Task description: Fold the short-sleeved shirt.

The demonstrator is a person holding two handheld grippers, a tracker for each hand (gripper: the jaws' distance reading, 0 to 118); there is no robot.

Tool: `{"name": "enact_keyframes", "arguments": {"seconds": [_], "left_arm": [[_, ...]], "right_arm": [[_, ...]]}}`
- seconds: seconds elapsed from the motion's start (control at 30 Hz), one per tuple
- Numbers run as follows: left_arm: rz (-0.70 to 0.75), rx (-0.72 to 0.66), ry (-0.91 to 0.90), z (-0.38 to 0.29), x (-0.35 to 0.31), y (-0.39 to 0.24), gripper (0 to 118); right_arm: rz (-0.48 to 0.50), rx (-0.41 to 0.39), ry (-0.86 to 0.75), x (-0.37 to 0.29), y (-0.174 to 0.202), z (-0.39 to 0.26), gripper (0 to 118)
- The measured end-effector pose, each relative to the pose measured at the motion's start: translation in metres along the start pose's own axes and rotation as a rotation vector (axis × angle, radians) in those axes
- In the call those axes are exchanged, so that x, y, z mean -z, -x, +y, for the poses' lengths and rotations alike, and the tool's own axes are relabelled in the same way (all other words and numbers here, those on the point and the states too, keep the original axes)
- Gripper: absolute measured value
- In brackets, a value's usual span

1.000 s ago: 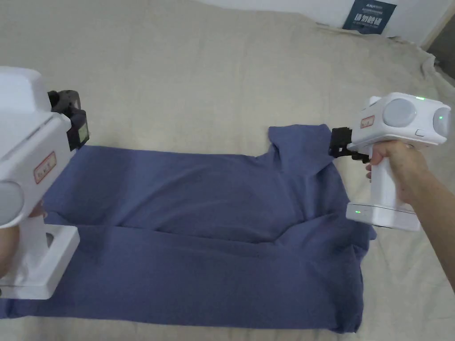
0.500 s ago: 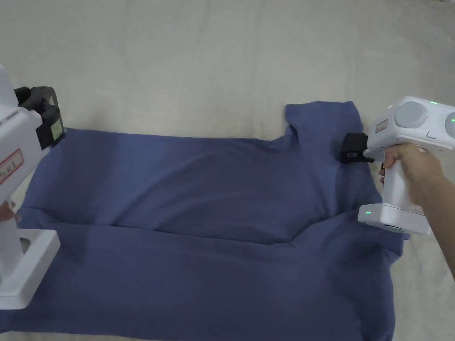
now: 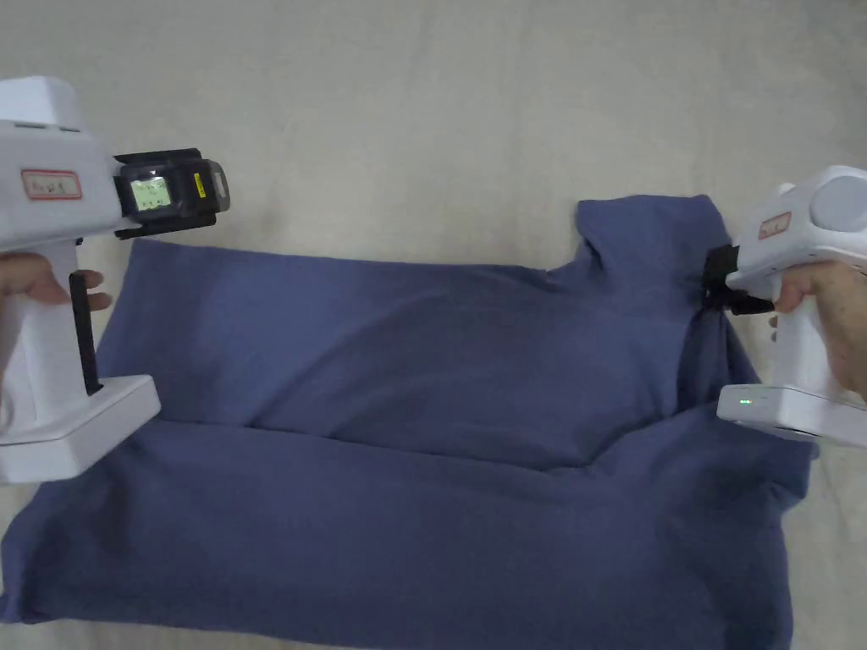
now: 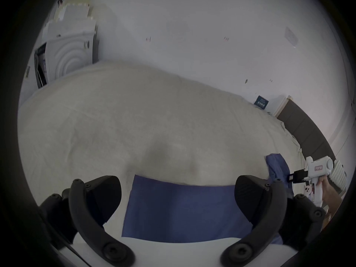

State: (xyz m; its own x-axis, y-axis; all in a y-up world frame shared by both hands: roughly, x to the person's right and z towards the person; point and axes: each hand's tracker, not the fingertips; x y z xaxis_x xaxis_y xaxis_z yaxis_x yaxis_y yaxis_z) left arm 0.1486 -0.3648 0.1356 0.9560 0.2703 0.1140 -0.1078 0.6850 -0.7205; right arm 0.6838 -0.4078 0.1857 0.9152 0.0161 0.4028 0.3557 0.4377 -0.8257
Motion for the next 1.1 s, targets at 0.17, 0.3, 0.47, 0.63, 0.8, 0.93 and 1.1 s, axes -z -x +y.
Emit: {"name": "enact_keyframes", "arguments": {"seconds": [0.17, 0.3, 0.47, 0.63, 0.8, 0.93, 1.1], "left_arm": [[0.126, 0.08, 0.172, 0.019, 0.037, 0.013, 118], [0.235, 0.147, 0.253, 0.017, 0.07, 0.022, 110], [0.257, 0.201, 0.313, 0.003, 0.088, 0.022, 102], [0.185, 0.177, 0.298, -0.002, 0.089, 0.019, 61], [0.148, 0.19, 0.282, 0.0, 0.073, 0.016, 0], [0.083, 0.064, 0.138, 0.007, 0.038, 0.022, 0], [0.061, 0.044, 0.043, 0.01, -0.013, 0.028, 0]], "right_arm": [[-0.011, -0.028, -0.014, -0.005, 0.003, -0.002, 3], [-0.014, -0.03, -0.017, -0.006, 0.003, -0.001, 3], [-0.011, -0.045, -0.02, -0.007, 0.001, 0.0, 3], [-0.011, -0.058, -0.027, -0.008, 0.001, 0.0, 3], [-0.01, -0.071, -0.037, -0.018, 0.002, -0.002, 3], [-0.02, -0.066, -0.088, -0.039, -0.003, -0.003, 3], [0.014, -0.03, -0.168, -0.085, -0.013, -0.015, 3]]}}
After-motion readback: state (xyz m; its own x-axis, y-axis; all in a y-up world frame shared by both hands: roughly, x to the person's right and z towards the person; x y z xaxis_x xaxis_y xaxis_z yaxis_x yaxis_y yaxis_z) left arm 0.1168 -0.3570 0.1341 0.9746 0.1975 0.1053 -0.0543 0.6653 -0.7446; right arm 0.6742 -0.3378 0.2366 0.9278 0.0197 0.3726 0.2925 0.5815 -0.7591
